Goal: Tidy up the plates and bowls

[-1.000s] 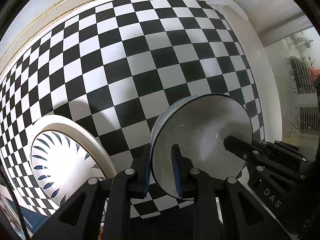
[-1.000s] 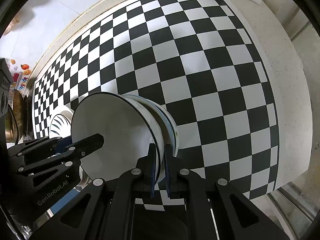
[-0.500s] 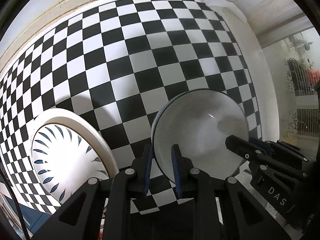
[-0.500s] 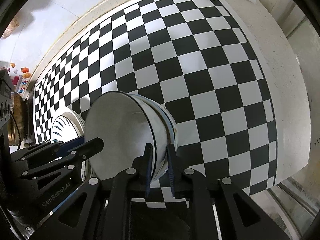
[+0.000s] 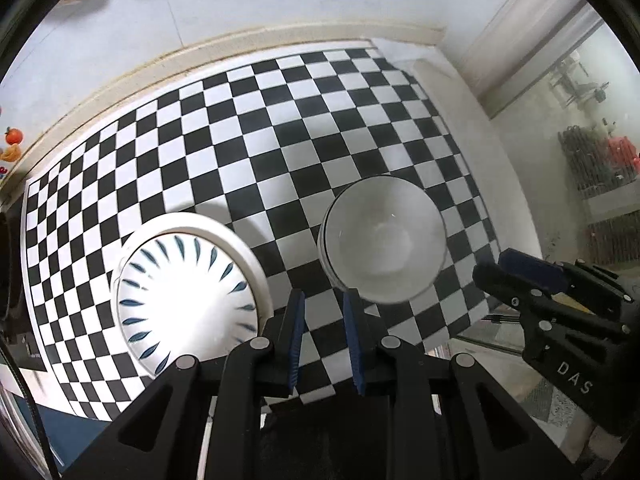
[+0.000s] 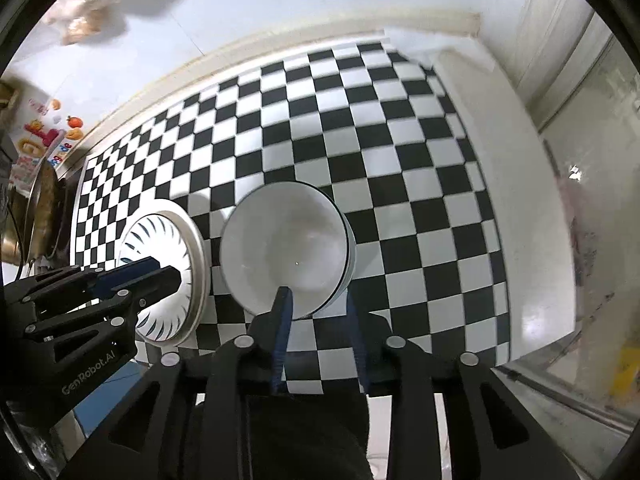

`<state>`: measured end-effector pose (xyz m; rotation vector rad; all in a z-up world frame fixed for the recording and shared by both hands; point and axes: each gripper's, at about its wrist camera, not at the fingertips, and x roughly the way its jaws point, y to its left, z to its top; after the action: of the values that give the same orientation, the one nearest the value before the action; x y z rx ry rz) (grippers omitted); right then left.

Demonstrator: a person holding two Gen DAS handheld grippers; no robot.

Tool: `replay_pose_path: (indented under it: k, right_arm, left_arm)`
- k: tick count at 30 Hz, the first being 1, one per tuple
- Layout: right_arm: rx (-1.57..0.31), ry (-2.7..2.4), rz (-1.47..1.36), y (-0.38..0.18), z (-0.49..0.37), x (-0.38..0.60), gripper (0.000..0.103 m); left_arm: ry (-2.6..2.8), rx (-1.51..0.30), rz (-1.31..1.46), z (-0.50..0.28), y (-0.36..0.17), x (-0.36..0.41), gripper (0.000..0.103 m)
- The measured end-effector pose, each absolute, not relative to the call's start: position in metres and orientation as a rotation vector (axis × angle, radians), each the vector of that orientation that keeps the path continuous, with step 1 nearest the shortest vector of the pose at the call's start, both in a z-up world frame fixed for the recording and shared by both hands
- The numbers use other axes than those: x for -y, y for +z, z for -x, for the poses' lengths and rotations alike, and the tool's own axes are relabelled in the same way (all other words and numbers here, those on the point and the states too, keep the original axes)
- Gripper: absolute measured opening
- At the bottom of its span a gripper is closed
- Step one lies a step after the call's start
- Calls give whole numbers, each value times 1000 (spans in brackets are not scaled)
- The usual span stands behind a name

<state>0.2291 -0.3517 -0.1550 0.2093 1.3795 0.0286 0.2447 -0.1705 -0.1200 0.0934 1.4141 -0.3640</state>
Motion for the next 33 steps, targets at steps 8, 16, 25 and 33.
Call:
replay_pose_path:
  k: [8,16,25,33]
  right_arm:
    - [-1293,28,-170,-105,-193,334,53]
    - [-1263,24,-194,-89,-185,332,82]
    - [-1252,47,-316,-120,-208,359,85]
    - [-1343,101,-600,-229,-252,406,85]
  left_arm:
    - [-353,-1335,-86,-222,-85,152,24]
    - [-361,-1322,-8,-227,-80,147,50]
    - [-383,-1471,159,-276,-143,152,50]
    - [-405,-1653,236,-319,-224,173,50]
